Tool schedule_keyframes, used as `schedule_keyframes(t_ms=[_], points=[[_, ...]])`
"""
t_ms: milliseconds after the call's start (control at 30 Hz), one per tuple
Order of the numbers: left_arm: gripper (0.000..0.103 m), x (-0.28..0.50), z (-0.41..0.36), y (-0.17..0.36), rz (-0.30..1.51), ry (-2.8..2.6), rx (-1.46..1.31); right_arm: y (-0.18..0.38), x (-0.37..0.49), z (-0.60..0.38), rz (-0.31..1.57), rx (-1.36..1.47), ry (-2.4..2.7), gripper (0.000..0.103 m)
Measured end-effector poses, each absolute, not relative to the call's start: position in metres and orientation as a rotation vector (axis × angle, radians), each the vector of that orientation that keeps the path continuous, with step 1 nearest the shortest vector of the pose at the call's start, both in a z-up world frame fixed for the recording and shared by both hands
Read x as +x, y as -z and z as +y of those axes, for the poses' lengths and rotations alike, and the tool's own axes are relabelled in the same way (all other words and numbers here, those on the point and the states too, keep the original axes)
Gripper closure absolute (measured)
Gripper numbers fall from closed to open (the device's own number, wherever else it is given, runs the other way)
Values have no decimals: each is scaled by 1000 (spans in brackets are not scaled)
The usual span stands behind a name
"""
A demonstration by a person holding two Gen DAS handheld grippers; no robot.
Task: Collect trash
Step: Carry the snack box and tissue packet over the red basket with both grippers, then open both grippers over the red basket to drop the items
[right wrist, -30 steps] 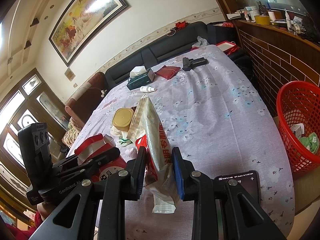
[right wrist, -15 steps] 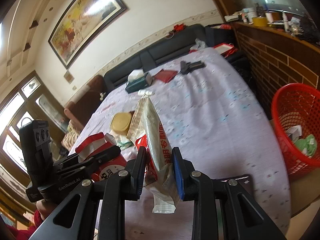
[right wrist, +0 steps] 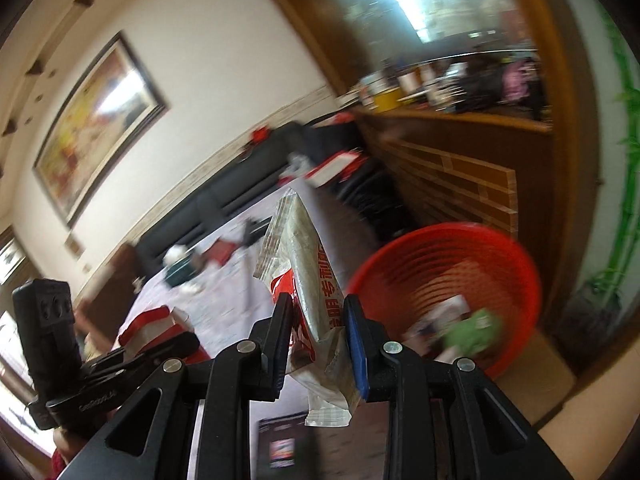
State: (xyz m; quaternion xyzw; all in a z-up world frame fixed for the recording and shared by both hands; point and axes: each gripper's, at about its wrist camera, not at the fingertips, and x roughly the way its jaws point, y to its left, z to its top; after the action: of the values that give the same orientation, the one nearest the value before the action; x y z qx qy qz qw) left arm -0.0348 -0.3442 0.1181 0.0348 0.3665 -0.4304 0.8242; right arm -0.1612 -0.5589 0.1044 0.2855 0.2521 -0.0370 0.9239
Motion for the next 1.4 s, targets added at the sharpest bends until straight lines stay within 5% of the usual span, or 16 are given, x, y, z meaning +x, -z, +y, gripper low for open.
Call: schedule_keyframes(t_ms=[367, 433, 500, 567, 1400], points=[[72, -16, -455, -88, 842, 996, 124, -77, -142, -629, 551, 633, 196, 72], [45, -11, -465, -80, 858, 983, 127, -70, -136, -638, 566, 640, 211, 71], [35, -7, -465, -77, 858, 962, 117, -60, -130, -647, 594, 650, 237, 71], [35, -7, -462, -78, 864, 971, 119, -54, -128, -651, 607, 664, 232, 60], [35, -35, -251, -107, 804, 760, 14, -122, -169, -504, 551, 487, -49, 58]])
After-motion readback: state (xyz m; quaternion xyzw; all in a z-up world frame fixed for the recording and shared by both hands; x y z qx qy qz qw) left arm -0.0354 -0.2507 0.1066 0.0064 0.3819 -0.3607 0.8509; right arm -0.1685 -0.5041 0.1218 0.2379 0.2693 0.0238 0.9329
